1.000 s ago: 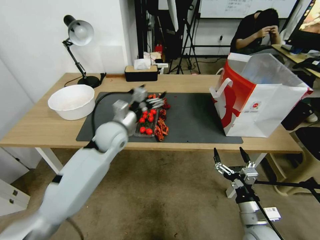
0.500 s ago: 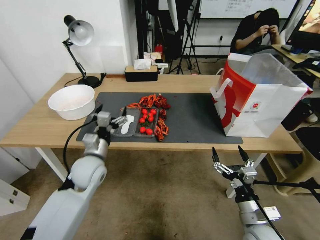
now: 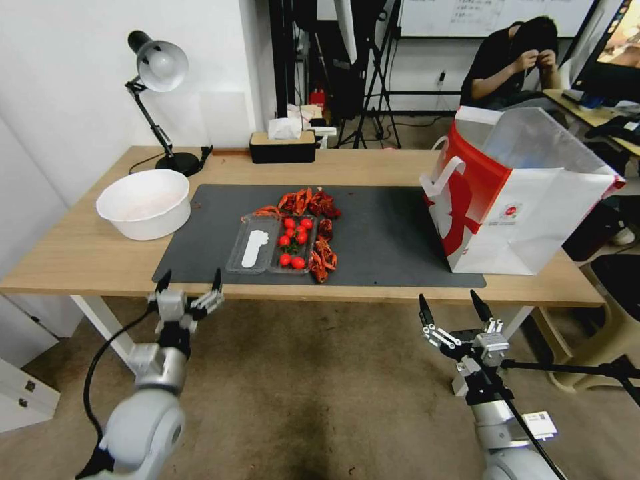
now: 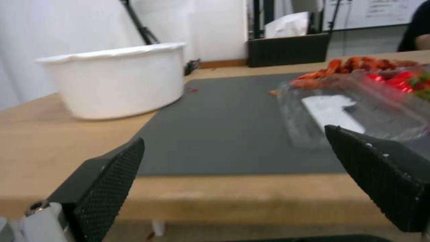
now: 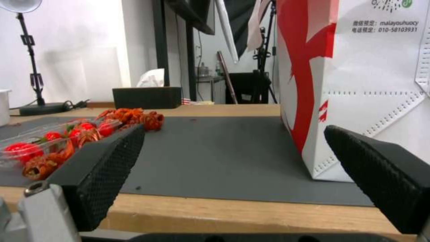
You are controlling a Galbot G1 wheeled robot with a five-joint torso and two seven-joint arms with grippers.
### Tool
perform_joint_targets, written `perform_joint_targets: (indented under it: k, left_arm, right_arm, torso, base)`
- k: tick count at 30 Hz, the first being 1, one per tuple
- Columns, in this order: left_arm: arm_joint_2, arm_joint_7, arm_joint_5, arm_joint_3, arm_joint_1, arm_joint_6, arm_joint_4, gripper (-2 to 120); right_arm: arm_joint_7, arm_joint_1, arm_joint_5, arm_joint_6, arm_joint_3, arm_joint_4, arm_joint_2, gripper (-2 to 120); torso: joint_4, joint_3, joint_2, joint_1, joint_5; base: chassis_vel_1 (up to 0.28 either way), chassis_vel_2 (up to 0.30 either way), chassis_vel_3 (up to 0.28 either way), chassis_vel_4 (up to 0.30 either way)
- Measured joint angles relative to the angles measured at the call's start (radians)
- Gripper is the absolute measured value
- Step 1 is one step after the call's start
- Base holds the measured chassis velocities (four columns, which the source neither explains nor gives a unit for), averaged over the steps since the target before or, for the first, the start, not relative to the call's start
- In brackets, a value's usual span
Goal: Pick up the trash from the table and place it into the takeout bag.
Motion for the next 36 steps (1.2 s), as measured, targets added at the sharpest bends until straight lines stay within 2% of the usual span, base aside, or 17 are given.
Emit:
perform_joint_targets:
  k: [11,19,23,36]
  left_arm:
    - [-0.036,-0.009,0.027,0.007,0.092,-0.069,-0.019,100]
    - [-0.043,0.036,0.026,0.007,0.095,-0.099,-0.011,100]
    - [-0.033,0.090,0.024,-0.001,0.078,-0.135,0.009,100]
    - [-0.026,0.100,0.022,0.002,0.065,-0.137,0.017,100]
  right_arm:
    - [0.019,0.034,0.034,-0.006,-0.009,-0.030,-0.002,100]
    - [0.031,0.052,0.081,-0.007,-0.022,-0.052,0.005,100]
    - [0.039,0.040,0.117,-0.029,-0.024,-0.047,0.011,100]
    - [0.046,0.029,0.118,-0.033,-0.022,-0.048,0.020,100]
  torso:
    - [-0.0001,0.000,0.000,0.000,0.0000]
    - [-0.0001,0.000,0.000,0.000,-0.0001]
    - [-0.0002,0.000,0.000,0.000,-0.0001]
    - [-0.0002,0.000,0.000,0.000,0.0000]
  base:
    - [0.000,0.000,0.000,0.000]
    - [0.000,0.000,0.000,0.000]
    - [0.000,0.000,0.000,0.000]
    - [0.000,0.000,0.000,0.000]
